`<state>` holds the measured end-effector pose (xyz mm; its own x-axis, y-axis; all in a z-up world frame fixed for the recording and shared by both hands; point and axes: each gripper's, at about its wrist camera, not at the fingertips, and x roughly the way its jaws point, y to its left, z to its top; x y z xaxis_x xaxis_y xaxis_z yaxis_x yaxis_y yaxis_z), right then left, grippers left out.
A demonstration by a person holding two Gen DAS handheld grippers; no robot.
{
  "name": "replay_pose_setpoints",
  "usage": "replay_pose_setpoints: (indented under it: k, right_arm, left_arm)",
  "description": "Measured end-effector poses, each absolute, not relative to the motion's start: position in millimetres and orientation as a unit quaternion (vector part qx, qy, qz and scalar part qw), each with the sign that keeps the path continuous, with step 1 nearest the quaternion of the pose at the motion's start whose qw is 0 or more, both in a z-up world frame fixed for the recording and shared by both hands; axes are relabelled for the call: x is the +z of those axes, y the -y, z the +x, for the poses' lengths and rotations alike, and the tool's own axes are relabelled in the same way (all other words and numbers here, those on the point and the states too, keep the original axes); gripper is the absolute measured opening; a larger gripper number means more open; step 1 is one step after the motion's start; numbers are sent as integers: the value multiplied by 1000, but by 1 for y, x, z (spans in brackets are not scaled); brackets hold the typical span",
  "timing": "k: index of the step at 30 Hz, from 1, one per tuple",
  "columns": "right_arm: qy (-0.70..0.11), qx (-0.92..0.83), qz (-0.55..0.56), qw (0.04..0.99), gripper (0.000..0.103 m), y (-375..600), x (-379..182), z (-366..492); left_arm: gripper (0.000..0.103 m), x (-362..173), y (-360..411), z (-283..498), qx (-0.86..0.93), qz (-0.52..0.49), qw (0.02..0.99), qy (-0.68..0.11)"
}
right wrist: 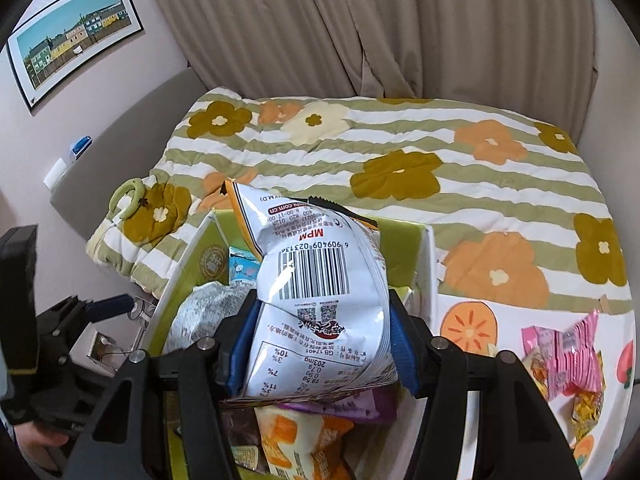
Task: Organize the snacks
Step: 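Carry the white MPM bag into the box and open the left gripper, then lower the other MPM bag into the box and open the right gripper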
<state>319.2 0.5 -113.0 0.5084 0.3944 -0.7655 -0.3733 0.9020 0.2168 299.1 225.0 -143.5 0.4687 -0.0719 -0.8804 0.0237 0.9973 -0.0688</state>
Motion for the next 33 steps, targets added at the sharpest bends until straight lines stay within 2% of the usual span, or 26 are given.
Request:
replay_pose_setpoints:
  k: [3, 4, 5, 7, 17, 33]
  right_arm:
    - [-448, 230, 13, 864, 56, -9, -118, 327]
    - [-448, 234, 16, 863, 64, -10, -119, 328]
    - [-444, 239, 19, 863, 82, -10, -120, 328]
    - [-431, 247, 19, 868, 103, -11, -119, 322]
    - [-418, 251, 10, 873, 103, 0, -114, 299]
    - [-391, 231, 21, 891, 103, 14, -72, 250]
  left_arm:
    - [103, -146, -229, 298, -12, -18, 857, -515]
    - [103, -147, -231, 297, -9, -21, 856, -516]
    - [103, -148, -232, 296, -8, -23, 856, -517]
    - [103, -151, -234, 292, -6, -29, 854, -519]
    - [103, -145, -229, 281, -9, -35, 859, -511]
    - [103, -87, -234, 232, -9, -34, 892, -451]
